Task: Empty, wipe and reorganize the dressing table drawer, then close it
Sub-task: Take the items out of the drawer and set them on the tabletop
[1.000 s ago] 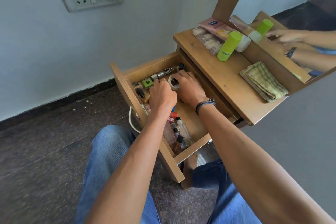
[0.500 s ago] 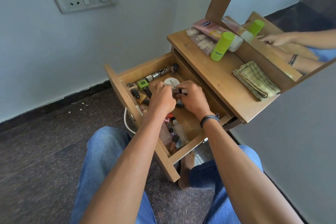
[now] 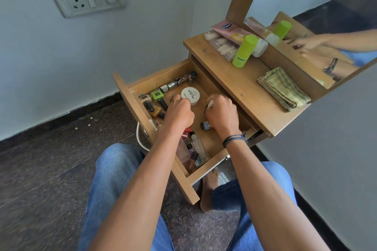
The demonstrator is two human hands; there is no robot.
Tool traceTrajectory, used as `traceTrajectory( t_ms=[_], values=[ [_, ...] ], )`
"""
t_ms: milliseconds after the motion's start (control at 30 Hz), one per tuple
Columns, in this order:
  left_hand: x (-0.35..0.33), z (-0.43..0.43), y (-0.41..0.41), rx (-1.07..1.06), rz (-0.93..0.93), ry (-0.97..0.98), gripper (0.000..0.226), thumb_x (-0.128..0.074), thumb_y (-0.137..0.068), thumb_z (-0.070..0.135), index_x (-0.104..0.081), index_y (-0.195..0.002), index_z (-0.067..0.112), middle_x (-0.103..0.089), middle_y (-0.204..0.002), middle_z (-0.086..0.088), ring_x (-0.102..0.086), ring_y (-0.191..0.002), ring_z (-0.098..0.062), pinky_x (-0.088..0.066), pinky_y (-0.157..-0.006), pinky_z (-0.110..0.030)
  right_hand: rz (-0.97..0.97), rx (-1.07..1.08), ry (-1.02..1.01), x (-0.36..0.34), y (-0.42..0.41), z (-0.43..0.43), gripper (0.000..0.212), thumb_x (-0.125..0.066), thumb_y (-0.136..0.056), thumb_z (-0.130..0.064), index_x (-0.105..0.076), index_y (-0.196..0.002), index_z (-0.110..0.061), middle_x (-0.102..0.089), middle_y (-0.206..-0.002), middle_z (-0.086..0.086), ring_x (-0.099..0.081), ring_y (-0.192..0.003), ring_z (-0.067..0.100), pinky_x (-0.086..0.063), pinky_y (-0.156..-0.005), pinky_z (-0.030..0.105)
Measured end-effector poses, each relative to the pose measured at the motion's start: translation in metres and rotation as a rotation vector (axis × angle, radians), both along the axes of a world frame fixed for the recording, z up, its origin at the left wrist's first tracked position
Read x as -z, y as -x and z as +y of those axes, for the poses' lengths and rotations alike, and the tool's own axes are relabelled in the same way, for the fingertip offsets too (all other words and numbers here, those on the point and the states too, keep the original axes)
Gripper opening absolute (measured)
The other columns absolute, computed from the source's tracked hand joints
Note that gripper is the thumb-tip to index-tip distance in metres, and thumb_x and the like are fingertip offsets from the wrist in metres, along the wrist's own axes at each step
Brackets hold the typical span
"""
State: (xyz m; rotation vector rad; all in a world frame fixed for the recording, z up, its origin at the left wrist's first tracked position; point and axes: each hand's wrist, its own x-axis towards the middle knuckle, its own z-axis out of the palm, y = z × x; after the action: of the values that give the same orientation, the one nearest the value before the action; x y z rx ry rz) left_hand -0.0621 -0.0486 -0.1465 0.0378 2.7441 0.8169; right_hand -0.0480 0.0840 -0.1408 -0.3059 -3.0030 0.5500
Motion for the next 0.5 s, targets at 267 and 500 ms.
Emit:
traceTrajectory(
  t_ms=[267,500],
  values=[
    [-0.007,-0.004,0.005,-0.153,-0.044,-0.051,0.031,-0.049,-0.098,0.008,-0.051,-0.129,0.004,-0.056,-0.130,-0.020,-0.058,-0.116,-0.040,-0.042,-0.076,-0.040,0.035,-0.167,-0.174,-0.010,0.024,-0.024,0.030,-0.060,-0.089,-0.016,-0.064,-0.118,-0.012,-0.058,-0.119,0.012,-0.059,-0.107,0.035,-0.049,-0.086,0.043],
    [-0.005,-0.002,0.007,-0.240,-0.044,-0.125,0.059,-0.046,-0.099,0.008,-0.024,-0.154,0.011,-0.045,-0.147,-0.020,-0.053,-0.126,-0.040,-0.048,-0.092,-0.047,-0.111,-0.263,-0.269,-0.009,0.049,-0.040,0.028,-0.061,-0.096,-0.030,-0.063,-0.120,-0.015,-0.065,-0.121,0.011,-0.062,-0.114,0.035,-0.040,-0.100,0.046]
  ],
)
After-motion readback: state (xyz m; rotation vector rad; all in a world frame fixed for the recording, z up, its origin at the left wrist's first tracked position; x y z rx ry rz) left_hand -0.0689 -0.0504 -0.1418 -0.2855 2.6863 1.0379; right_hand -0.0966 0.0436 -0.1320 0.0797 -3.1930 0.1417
